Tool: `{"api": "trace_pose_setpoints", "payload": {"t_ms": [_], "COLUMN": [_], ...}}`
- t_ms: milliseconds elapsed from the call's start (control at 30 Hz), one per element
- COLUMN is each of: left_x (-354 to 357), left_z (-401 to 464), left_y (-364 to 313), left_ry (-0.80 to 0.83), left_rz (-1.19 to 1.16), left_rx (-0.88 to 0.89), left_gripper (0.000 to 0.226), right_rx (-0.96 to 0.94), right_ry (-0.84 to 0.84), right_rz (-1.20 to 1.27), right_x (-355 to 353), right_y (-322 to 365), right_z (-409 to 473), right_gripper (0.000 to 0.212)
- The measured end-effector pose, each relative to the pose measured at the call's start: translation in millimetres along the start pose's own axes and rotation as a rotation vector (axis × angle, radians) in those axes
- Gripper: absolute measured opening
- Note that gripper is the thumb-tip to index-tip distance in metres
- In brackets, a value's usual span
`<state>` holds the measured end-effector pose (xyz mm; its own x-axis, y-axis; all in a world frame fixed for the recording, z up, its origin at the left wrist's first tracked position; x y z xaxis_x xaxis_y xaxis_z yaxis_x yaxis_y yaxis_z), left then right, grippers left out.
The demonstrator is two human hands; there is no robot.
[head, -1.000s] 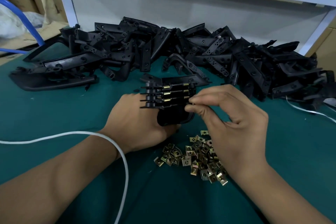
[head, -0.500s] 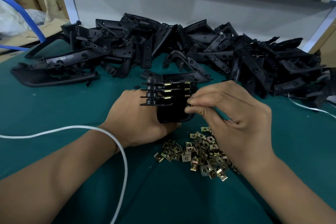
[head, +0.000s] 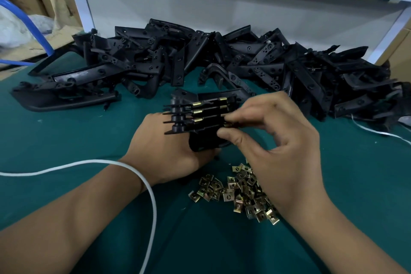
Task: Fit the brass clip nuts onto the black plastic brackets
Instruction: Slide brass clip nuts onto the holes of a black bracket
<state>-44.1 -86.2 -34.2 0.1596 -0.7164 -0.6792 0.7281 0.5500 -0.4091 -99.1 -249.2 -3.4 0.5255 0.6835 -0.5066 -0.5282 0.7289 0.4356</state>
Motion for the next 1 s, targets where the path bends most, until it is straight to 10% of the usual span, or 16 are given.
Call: {"api": "trace_pose_setpoints", "payload": {"t_ms": [133,300,833,1000], "left_x": [-5,2,-2,-17], "left_z": [-4,-1,-1,1], "left_y": [0,1,6,13], "left_ry": [0.012,0.14,0.003,-0.163], "left_rz": [-0.064,-0.069,-0.03,0.086], "left_rx": [-0.043,-0.076,-0.094,-0.197], "left_gripper": [0.032,0.037,0.047,0.033], "right_rx": [0.312,0.334,0.37,0.116], "right_ry": [0.182,0.359,0.34,0.57], "right_rz": [0.432,0.6,0.345,-0.105], "right_x": [19,32,25,33], "right_y": [-19,-13,-23,-15], "right_z": [-4,-8,-10,-17], "right_gripper": [0.05,0.035,0.049,0.012]}}
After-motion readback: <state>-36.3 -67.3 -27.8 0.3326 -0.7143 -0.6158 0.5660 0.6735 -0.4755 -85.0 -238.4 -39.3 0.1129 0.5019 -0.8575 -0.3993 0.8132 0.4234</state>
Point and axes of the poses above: each hand's wrist, its own z-axis towards the middle knuckle, its own x-axis out of the palm, y = z × x, the point moved 7 cm from there along z, towards the middle knuckle, and after that the axes turned 15 degrees about -z, right-handed, at the moved point
